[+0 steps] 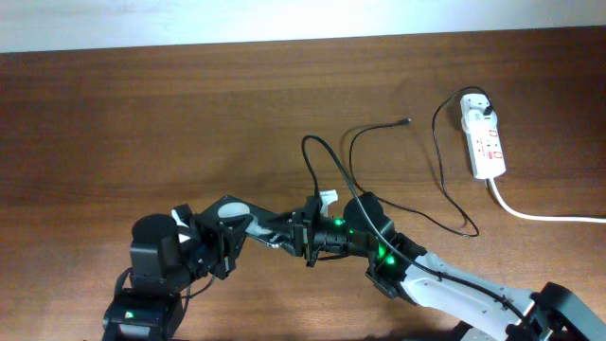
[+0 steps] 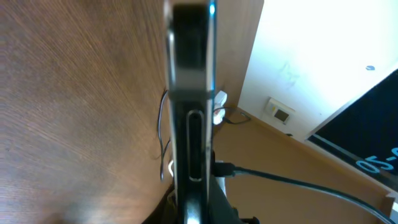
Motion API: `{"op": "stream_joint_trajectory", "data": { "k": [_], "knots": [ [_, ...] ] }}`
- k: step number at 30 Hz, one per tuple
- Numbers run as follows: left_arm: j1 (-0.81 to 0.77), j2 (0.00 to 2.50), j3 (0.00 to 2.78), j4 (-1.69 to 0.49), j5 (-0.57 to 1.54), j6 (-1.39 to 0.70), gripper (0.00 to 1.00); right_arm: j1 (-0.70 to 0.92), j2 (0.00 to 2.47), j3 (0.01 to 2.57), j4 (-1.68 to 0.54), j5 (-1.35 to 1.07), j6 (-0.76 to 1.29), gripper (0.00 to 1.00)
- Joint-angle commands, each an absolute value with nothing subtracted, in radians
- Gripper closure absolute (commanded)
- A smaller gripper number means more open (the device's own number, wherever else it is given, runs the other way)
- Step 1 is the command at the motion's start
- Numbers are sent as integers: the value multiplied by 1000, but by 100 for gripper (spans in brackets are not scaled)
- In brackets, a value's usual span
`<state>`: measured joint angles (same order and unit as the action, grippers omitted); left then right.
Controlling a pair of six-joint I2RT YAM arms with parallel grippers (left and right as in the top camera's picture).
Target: Plug charger to phone and switch on socket
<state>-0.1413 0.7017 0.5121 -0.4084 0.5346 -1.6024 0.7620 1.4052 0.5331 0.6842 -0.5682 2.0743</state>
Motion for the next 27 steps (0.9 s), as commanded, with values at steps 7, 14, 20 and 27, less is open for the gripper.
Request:
{"op": "stream_joint_trajectory", "data": {
  "k": [7,14,20,27],
  "knots": [
    [-138,1015,508,-160,447,-1362,100,763,1386,546,405,-424,1935,59],
    [-178,1234,508,-121,657,-1101,100,402,1386,546,77,-380,1059,67],
    [-271,1234,508,31,560,-1102,100,156,1387,755,-73,-252,679,65],
    [-271,1234,508,56,553,-1102,100,148,1664,1334,-577,57,616,51]
  ]
}}
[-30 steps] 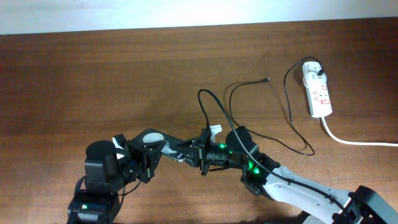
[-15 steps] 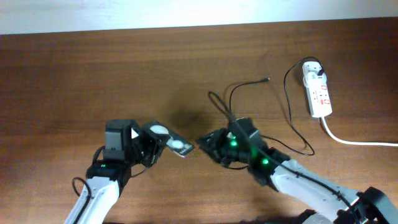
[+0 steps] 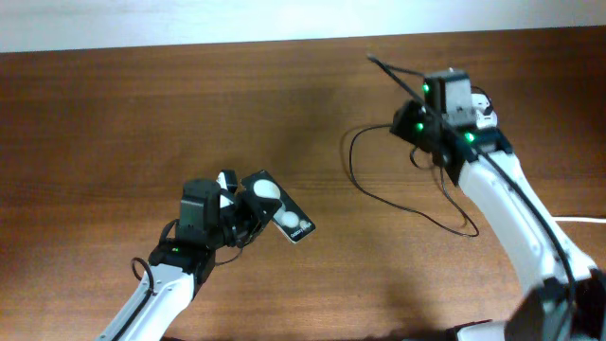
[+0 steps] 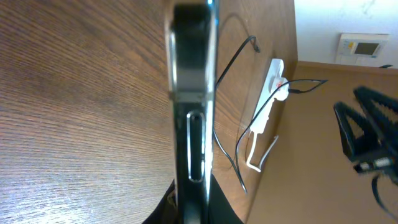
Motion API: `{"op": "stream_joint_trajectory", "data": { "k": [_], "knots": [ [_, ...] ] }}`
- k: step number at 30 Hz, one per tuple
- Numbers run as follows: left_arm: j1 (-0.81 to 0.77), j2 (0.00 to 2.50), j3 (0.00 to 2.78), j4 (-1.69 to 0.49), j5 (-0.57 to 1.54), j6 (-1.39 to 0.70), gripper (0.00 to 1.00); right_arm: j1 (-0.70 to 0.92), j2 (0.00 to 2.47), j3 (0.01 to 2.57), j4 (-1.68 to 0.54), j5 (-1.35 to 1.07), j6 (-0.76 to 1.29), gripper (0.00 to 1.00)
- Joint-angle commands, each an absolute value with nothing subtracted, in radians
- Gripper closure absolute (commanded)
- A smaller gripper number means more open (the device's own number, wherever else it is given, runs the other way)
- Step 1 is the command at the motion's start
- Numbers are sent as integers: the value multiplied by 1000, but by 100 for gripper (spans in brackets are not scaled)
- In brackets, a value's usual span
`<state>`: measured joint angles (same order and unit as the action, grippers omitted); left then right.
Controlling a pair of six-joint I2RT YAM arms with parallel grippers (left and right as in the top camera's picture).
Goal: Plug charger to phone and switch on socket
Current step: 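Grasp the USB-C plug end of the black cable with the right gripper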
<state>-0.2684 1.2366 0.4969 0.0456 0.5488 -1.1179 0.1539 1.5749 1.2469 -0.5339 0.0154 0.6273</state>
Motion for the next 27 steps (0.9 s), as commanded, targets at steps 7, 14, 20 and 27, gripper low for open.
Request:
{"op": "stream_joint_trajectory", "data": {
  "k": [7,14,20,27],
  "knots": [
    [-271,1234,508,51,552,-1101,100,134,2090,1596,-669,57,912,40],
    [-271,1234,508,51,536,-1101,100,123,2215,1596,-567,53,1012,50],
    [-271,1234,508,48,503,-1101,100,126,2234,1596,-522,-1,921,96],
    [-271,1234,508,40,500,-1101,100,263,2213,1597,-676,-174,389,96]
  ]
}}
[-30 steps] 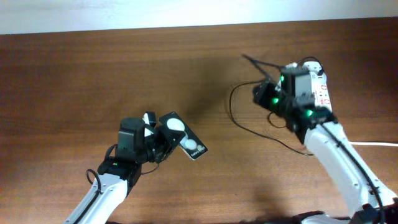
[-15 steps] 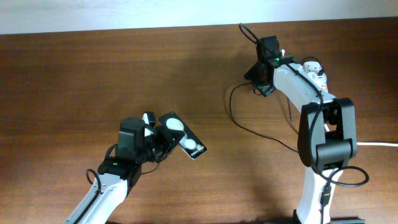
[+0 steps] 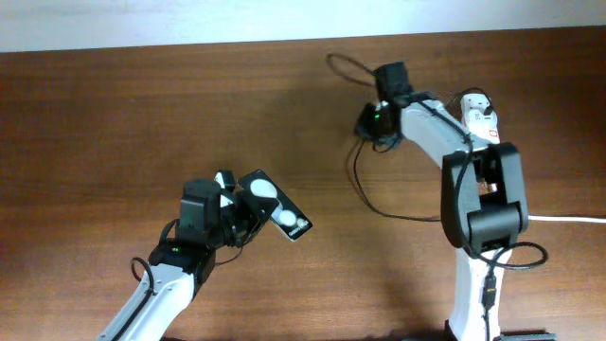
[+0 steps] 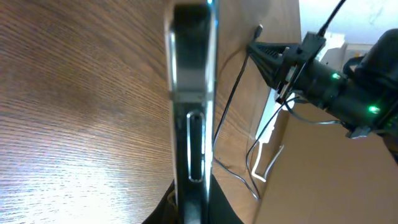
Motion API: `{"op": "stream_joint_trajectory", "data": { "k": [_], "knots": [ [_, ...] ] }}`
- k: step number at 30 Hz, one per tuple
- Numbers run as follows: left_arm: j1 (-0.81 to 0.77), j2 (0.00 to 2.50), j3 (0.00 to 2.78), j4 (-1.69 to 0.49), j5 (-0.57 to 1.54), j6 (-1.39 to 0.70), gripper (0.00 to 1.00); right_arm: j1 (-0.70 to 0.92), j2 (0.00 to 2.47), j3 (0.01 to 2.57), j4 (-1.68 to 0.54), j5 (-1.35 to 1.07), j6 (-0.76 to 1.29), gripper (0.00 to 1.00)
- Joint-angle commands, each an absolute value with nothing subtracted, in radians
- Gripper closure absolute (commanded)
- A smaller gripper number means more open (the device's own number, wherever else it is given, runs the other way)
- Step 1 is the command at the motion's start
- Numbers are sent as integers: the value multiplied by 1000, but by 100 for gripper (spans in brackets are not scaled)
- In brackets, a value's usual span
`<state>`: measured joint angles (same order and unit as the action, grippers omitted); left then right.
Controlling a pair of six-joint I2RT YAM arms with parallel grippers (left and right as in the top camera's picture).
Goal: Plug charger to phone and switch on socket
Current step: 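Grasp the USB-C plug end of the black cable with the right gripper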
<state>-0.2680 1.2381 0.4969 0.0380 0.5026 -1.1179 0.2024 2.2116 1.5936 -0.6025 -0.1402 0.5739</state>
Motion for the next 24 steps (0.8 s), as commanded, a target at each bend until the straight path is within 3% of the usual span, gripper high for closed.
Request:
{"op": "stream_joint_trajectory", "data": {
  "k": [1,4,7,9,10,11,16,18,24],
  "knots": [
    [-271,1234,508,35,500,-1101,100,294,2213,1596,-756,-154,377,96],
    [-271,1234,508,6,500,-1100,100,348,2213,1596,-923,-125,377,92],
    [-271,1234,508,2,500,-1100,100,346,2213,1597,-930,32,371,58],
    [-271,1234,508,2,499,-1100,100,347,2213,1597,-908,110,317,44],
    [-271,1234,508,3,488,-1100,99,347,2213,1597,-900,110,277,12],
    [-271,1234,508,3,484,-1100,99,347,2213,1596,-897,110,276,1],
    [-271,1234,508,-2,484,-1100,100,349,2213,1602,-896,67,276,1],
    [-271,1234,508,-2,481,-1100,100,358,2213,1613,-905,47,290,24],
    [-271,1234,508,-2,481,-1100,100,414,2213,1615,-915,39,353,41]
  ]
}}
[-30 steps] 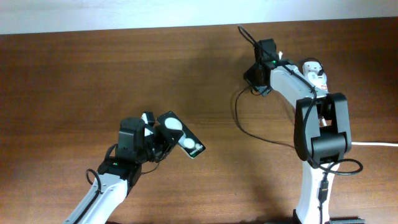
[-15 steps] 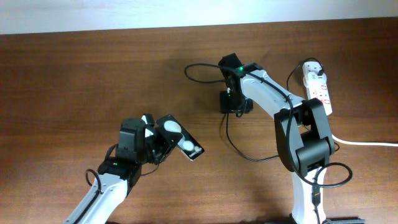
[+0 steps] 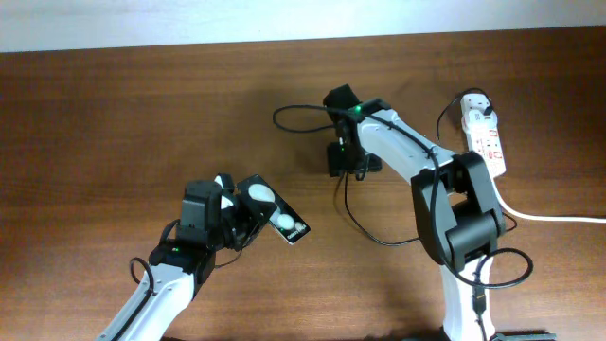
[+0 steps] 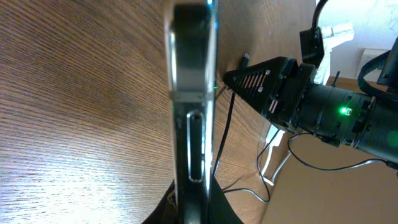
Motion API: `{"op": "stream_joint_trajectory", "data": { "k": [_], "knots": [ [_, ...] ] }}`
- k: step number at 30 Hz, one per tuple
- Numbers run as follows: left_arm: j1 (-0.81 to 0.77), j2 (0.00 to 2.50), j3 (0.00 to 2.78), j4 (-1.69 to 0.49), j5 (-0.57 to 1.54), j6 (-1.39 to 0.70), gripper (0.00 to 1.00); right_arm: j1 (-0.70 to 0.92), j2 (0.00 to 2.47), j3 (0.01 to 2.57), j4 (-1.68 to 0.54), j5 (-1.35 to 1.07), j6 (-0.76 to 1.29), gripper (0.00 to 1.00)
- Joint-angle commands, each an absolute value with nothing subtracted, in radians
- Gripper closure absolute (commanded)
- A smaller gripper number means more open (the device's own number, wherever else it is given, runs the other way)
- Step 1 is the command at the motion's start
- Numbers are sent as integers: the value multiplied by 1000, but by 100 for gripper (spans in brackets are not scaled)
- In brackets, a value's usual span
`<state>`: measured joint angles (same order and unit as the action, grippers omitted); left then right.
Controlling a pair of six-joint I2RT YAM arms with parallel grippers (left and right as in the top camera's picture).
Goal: Plug charger to phone and switch on socket
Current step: 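Grasp the USB-C plug end of the black cable with the right gripper, then carry the plug to the phone's bottom port held by the left gripper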
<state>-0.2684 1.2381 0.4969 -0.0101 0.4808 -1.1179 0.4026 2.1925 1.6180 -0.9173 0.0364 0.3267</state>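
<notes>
My left gripper (image 3: 241, 220) is shut on the dark phone (image 3: 276, 218), held low at the front left. The left wrist view shows the phone (image 4: 193, 93) edge-on, rising from between the fingers. My right gripper (image 3: 338, 159) sits mid-table, shut on the black charger cable (image 3: 294, 112) close to its free end. It points toward the phone and stands well apart from it; in the left wrist view the right gripper (image 4: 239, 78) appears beyond the phone's edge. The cable loops back to the white power strip (image 3: 483, 142) at the far right.
A white mains lead (image 3: 540, 216) runs from the power strip off the right edge. Slack black cable (image 3: 398, 237) curls on the wood under the right arm. A pale wall borders the table's far edge.
My right gripper has moved left and nearer with the cable, from the far middle of the table to mid-table, closer to the phone. The left gripper and the phone have not moved.
At first my right gripper was right beside the phone at the front, and the cable's free end lay on the table. Then it was far right by the power strip, holding the cable up. It has come back toward the phone in two steps.
</notes>
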Motion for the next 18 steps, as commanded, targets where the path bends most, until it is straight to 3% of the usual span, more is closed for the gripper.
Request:
{"op": "stream_joint_trajectory", "data": {
  "k": [1,4,8,12,18],
  "knots": [
    [-271,1234,508,-3,481,-1101,100,412,2213,1615,-904,42,353,46],
    [-271,1234,508,-16,481,-1101,100,411,2213,1615,-903,107,387,61],
    [-271,1234,508,-17,482,-1101,100,412,2213,1615,-906,106,402,96],
    [-271,1234,508,-31,482,-1106,100,411,2160,1616,-1005,92,401,96],
    [-271,1234,508,-22,553,-1112,100,412,1739,1616,-1247,-113,329,96]
  ]
}}
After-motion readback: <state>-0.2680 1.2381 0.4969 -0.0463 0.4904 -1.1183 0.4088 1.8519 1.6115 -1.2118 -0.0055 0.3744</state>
